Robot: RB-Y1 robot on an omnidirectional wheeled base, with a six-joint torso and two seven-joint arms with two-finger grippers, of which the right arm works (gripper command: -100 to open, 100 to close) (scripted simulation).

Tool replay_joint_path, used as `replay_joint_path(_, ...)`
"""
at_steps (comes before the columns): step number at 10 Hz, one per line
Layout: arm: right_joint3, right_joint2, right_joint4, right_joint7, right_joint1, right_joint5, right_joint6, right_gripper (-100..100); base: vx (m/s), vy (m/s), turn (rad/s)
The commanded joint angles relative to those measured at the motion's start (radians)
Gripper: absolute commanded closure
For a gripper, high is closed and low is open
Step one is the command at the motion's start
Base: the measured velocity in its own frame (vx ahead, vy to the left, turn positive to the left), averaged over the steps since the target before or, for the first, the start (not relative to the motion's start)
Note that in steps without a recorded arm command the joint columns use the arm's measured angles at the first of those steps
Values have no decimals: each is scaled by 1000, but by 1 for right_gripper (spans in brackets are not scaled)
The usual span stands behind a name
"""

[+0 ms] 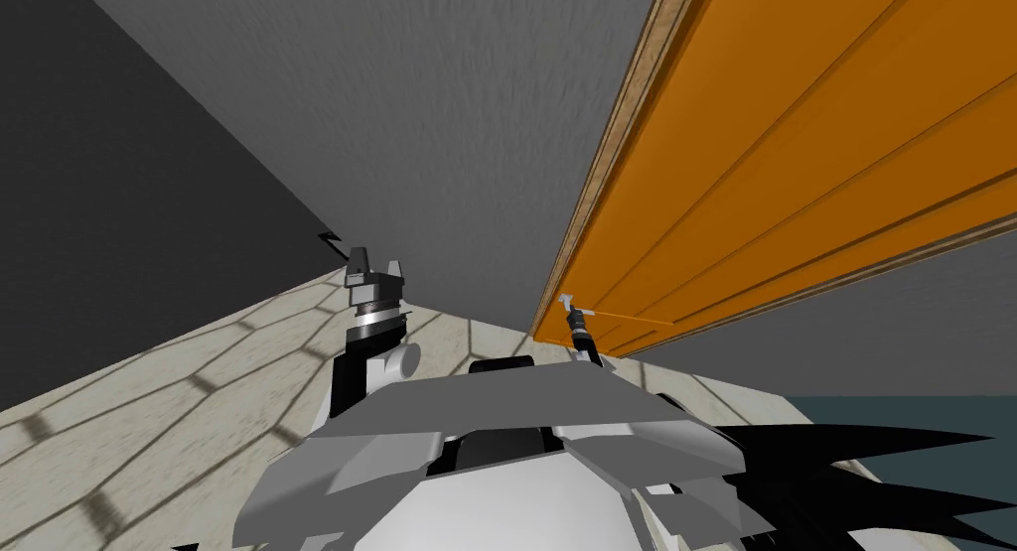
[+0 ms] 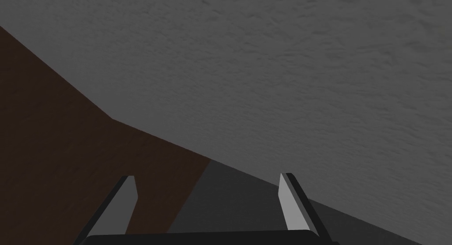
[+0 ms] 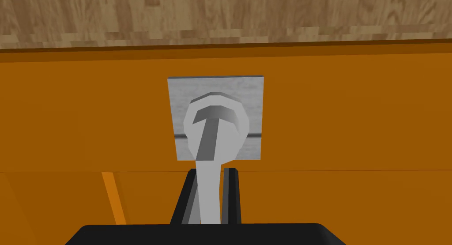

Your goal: Pull the door open

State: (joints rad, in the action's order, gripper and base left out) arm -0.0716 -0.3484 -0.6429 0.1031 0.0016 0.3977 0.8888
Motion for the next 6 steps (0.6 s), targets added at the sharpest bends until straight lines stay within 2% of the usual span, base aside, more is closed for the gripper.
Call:
replay_joint_path(1, -18, -10, -8, 18, 16, -7, 7, 100, -200, -39, 130)
replay_joint_path(6, -77, -58, -24, 82, 51, -30, 40, 100, -225, -49, 133)
